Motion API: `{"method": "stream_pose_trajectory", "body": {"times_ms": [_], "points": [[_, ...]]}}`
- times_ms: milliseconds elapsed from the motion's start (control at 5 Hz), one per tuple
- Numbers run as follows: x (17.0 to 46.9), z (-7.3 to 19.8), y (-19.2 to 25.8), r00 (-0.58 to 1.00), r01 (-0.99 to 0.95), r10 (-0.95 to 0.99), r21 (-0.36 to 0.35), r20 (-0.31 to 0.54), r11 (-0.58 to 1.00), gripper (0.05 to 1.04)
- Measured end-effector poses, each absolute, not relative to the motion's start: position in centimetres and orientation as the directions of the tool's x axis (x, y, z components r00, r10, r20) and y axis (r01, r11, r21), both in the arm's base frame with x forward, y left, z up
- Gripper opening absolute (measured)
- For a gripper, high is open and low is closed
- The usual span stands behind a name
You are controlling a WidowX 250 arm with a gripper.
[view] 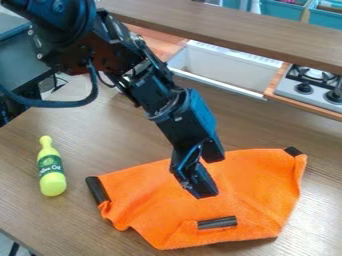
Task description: Unfold the cloth from top right to bottom left
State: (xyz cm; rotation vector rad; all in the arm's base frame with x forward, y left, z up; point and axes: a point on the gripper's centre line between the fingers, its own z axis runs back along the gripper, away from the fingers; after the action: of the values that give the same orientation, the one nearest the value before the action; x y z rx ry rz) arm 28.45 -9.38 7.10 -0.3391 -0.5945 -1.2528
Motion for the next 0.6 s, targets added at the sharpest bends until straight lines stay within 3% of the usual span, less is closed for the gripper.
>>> {"method": "stream_pose_trajectory", "body": {"times_ms": [200, 600], "points": [[28.2, 6.3, -9.3, 0.210, 0.954, -0.788, 0.054, 0.579, 0.294, 0.999], [26.1, 3.8, -11.4, 0.255, 0.952, -0.873, 0.054, 0.415, 0.303, 0.999]]}}
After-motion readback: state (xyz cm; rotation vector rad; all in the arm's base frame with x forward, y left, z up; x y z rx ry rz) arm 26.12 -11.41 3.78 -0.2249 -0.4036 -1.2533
